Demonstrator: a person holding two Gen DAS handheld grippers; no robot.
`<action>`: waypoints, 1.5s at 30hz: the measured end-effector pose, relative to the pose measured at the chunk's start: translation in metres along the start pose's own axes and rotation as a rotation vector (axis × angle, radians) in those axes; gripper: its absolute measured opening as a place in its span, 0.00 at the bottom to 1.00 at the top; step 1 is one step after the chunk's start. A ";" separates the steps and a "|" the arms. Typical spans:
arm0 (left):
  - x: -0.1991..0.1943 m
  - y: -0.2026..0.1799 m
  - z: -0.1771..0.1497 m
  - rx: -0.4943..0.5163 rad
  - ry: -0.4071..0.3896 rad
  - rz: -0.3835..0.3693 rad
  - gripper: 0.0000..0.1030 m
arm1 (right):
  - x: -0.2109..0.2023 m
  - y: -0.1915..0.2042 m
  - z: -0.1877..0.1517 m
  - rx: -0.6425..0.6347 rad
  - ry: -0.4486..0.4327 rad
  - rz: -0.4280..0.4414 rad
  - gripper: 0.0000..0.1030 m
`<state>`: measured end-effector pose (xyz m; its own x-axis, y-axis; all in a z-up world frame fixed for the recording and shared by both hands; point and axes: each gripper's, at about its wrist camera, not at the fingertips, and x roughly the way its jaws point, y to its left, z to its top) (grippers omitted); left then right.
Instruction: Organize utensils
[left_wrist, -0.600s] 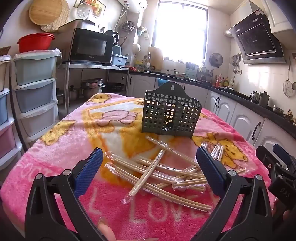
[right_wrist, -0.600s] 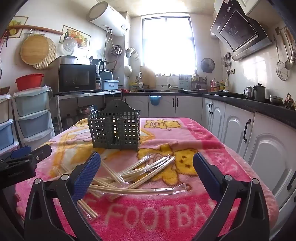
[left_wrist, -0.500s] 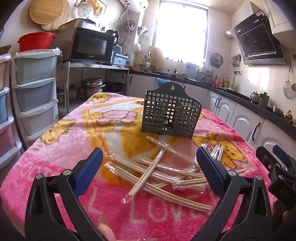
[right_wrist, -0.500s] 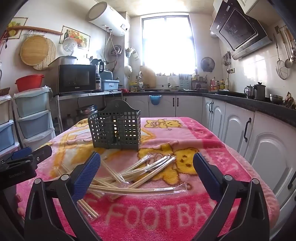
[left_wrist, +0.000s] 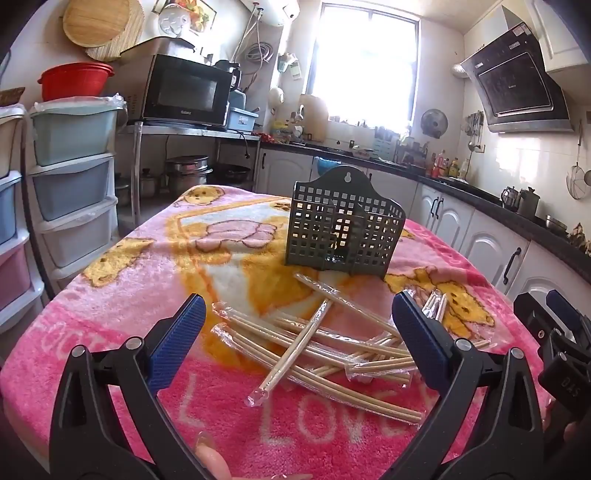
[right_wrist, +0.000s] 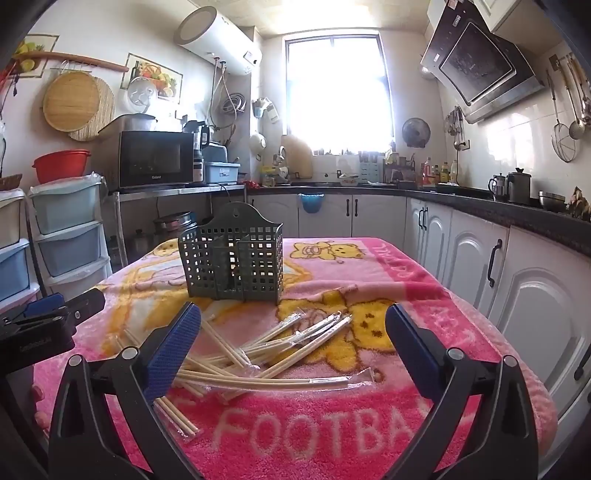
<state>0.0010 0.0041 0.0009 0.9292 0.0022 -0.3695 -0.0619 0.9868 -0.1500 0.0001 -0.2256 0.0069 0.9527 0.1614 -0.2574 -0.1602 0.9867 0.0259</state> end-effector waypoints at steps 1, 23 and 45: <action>0.000 0.000 0.000 0.000 -0.001 -0.003 0.91 | 0.000 0.000 0.000 0.001 -0.001 0.001 0.94; 0.000 0.000 0.000 -0.001 -0.005 0.002 0.91 | 0.000 0.001 0.001 -0.001 -0.010 0.007 0.94; -0.003 -0.004 -0.002 -0.001 -0.006 -0.005 0.91 | -0.007 -0.002 -0.004 0.010 -0.007 0.000 0.94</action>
<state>-0.0022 -0.0003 0.0011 0.9318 -0.0022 -0.3629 -0.0571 0.9866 -0.1527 -0.0071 -0.2283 0.0045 0.9544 0.1618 -0.2509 -0.1578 0.9868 0.0361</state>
